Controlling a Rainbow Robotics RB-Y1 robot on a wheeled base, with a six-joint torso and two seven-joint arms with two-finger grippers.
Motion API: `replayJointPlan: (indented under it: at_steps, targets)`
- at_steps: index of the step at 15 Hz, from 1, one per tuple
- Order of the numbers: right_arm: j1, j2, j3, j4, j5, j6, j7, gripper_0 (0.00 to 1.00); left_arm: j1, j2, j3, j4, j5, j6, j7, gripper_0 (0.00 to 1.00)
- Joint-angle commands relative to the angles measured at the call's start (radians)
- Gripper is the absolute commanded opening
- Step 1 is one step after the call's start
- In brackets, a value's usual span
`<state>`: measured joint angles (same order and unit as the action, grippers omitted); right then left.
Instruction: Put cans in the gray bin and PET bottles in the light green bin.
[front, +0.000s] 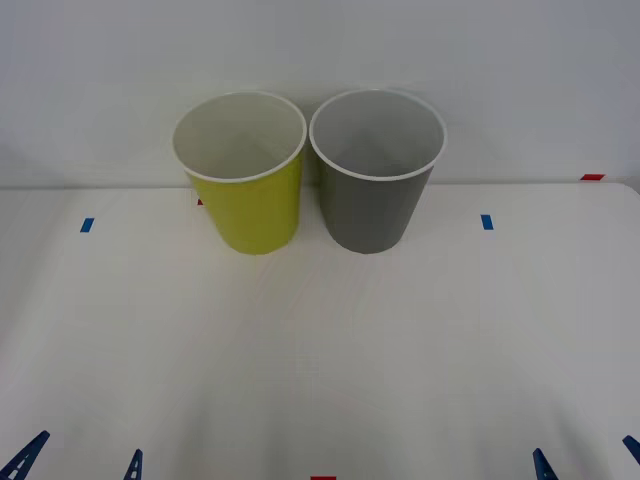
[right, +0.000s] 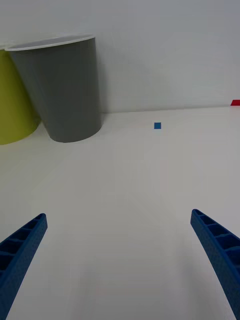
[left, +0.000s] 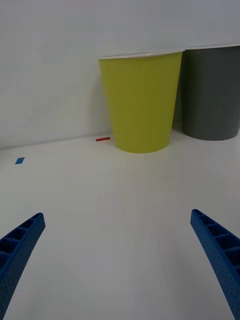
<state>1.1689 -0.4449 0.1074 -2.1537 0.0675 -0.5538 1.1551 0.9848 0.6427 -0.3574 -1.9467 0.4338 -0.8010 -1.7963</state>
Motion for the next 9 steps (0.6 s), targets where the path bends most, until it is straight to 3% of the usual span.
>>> replayJointPlan:
  at_steps: [1, 9]
  targets:
    - [0.0, 0.0, 0.0, 0.0, 0.0, 0.0, 0.0, 1.0, 0.0, 0.0, 0.0, 0.0, 0.0, 0.0, 0.0, 1.0]
    - [0.0, 0.0, 0.0, 0.0, 0.0, 0.0, 0.0, 1.0, 0.0, 0.0, 0.0, 0.0, 0.0, 0.0, 0.0, 1.0]
